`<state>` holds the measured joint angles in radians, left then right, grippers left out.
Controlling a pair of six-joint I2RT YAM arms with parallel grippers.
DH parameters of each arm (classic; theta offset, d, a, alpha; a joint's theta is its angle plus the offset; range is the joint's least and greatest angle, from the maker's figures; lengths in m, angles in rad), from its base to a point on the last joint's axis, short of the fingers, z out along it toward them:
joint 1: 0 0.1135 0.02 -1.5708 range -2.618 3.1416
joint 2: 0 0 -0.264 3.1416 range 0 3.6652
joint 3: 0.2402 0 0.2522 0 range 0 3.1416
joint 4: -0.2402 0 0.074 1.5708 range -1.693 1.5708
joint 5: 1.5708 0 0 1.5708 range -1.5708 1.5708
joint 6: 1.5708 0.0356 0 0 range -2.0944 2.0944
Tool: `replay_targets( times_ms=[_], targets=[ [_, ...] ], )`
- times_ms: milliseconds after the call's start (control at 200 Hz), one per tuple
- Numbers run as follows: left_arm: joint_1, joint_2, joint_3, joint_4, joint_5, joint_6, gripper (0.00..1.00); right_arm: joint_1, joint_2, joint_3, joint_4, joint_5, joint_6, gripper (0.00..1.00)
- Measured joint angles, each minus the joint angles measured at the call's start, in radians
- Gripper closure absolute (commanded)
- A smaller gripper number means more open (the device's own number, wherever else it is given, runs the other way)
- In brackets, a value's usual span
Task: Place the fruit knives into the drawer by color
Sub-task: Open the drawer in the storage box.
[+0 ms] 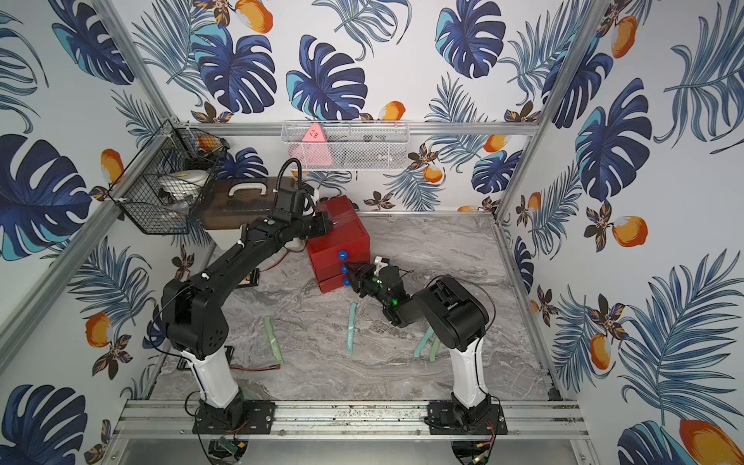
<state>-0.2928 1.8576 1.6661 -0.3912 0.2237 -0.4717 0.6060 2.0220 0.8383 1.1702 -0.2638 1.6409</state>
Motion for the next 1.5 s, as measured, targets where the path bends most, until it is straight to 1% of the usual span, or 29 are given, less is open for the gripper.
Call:
replay_targets(
  times_ms=[145, 415, 796, 821, 856, 991, 1076, 1141, 1216, 1326, 1371, 1406, 1431, 1456, 1496],
  targets=[
    [0.000, -0.006, -0.010, 0.006, 0.000, 0.000, 1.00, 0.000, -0.005, -0.014, 0.009, -0.002, 0.000, 0.84],
    [0.000, -0.002, -0.003, -0.001, 0.003, 0.000, 1.00, 0.003, -0.059, -0.101, 0.035, -0.007, 0.000, 0.86],
    [0.000, 0.013, 0.033, -0.026, 0.008, 0.000, 1.00, 0.027, -0.209, -0.341, 0.096, -0.010, -0.003, 0.84],
    [0.000, 0.014, 0.035, -0.028, 0.008, 0.000, 1.00, 0.027, -0.215, -0.353, 0.101, -0.010, -0.003, 0.83],
    [0.000, 0.014, 0.035, -0.030, 0.008, 0.000, 1.00, 0.027, -0.222, -0.366, 0.108, -0.009, -0.003, 0.77],
    [0.000, 0.016, 0.042, -0.037, 0.009, 0.000, 1.00, 0.028, -0.230, -0.392, 0.129, -0.010, 0.000, 0.43],
    [0.000, 0.019, 0.051, -0.047, 0.010, 0.000, 1.00, 0.027, -0.234, -0.402, 0.115, -0.009, 0.001, 0.31],
    [0.000, 0.021, 0.058, -0.054, 0.010, 0.000, 1.00, 0.027, -0.258, -0.415, 0.103, -0.005, 0.001, 0.28],
    [0.000, 0.023, 0.067, -0.066, 0.008, 0.000, 1.00, 0.024, -0.301, -0.432, 0.084, -0.001, 0.001, 0.26],
    [0.000, 0.023, 0.083, -0.093, 0.004, 0.003, 1.00, 0.013, -0.392, -0.455, 0.038, 0.001, 0.000, 0.23],
    [0.000, 0.023, 0.093, -0.109, 0.002, 0.003, 0.94, 0.005, -0.443, -0.468, 0.005, 0.001, -0.002, 0.22],
    [0.000, 0.023, 0.106, -0.133, 0.002, 0.003, 0.85, -0.004, -0.491, -0.478, -0.024, -0.003, -0.006, 0.21],
    [0.000, 0.023, 0.114, -0.150, 0.000, 0.003, 0.76, -0.011, -0.526, -0.483, -0.055, -0.008, -0.008, 0.21],
    [0.000, 0.023, 0.126, -0.173, -0.001, 0.004, 0.63, -0.021, -0.569, -0.488, -0.094, -0.011, -0.015, 0.20],
    [-0.001, 0.023, 0.150, -0.214, 0.001, 0.006, 0.43, -0.046, -0.651, -0.487, -0.185, -0.030, -0.032, 0.16]
  ],
)
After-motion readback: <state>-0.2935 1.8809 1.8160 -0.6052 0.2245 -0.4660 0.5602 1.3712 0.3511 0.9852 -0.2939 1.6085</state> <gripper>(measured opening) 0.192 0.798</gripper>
